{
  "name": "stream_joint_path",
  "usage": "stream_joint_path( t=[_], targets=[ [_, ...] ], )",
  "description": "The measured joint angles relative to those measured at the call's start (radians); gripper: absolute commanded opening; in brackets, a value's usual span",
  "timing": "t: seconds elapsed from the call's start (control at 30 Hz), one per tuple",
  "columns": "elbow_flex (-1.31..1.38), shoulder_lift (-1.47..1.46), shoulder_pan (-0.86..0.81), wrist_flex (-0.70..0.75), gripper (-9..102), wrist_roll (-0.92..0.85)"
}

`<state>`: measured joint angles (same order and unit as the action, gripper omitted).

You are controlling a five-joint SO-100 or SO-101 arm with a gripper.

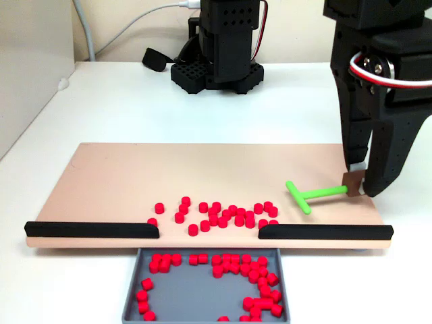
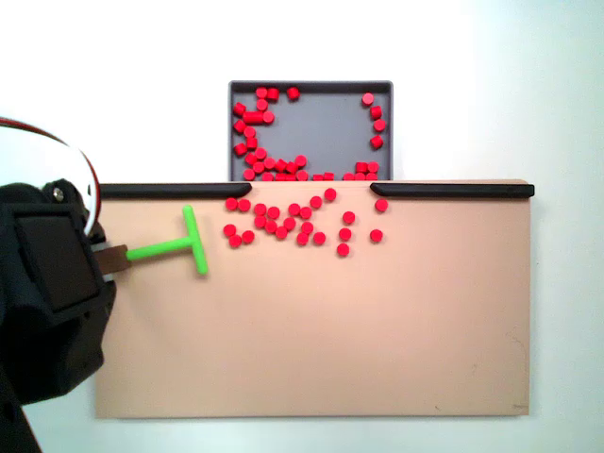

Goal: Push granules from left to the grey container

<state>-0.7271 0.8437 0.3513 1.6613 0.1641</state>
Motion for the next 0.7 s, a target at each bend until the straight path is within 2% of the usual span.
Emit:
stream_joint_path(
  t=[0.7],
  targets=[
    [0.0,-0.026,-0.012,-0.008,0,0.0]
  ],
)
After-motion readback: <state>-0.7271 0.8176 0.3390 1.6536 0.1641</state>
